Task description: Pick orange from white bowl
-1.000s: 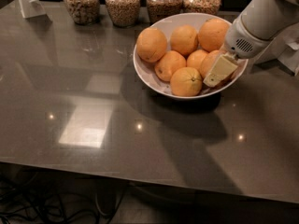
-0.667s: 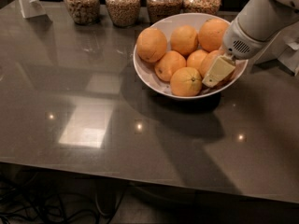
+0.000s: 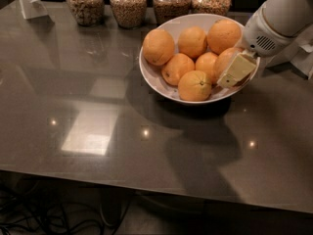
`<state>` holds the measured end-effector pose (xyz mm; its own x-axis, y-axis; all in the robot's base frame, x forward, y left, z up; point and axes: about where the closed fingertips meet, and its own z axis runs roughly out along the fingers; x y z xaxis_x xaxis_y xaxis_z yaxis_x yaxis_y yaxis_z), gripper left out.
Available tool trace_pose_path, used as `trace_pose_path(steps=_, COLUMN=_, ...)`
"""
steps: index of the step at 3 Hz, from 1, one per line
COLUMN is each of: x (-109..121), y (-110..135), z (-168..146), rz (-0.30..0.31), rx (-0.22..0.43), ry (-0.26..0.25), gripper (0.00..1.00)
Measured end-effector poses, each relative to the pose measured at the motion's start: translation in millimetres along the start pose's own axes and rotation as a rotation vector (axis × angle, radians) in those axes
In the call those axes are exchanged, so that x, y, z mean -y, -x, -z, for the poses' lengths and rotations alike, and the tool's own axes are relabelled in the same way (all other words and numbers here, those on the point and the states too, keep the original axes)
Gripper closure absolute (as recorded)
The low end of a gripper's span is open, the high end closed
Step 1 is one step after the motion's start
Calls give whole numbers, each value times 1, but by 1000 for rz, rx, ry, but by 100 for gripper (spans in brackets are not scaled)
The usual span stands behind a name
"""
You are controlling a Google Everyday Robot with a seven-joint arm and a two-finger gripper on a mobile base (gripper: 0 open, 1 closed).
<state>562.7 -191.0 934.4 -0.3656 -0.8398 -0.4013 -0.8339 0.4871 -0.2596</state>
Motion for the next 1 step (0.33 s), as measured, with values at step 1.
trace_pose_path(steps=1, x=-1, y=4, z=31, rz=50, rx=84, ry=-1, gripper=100)
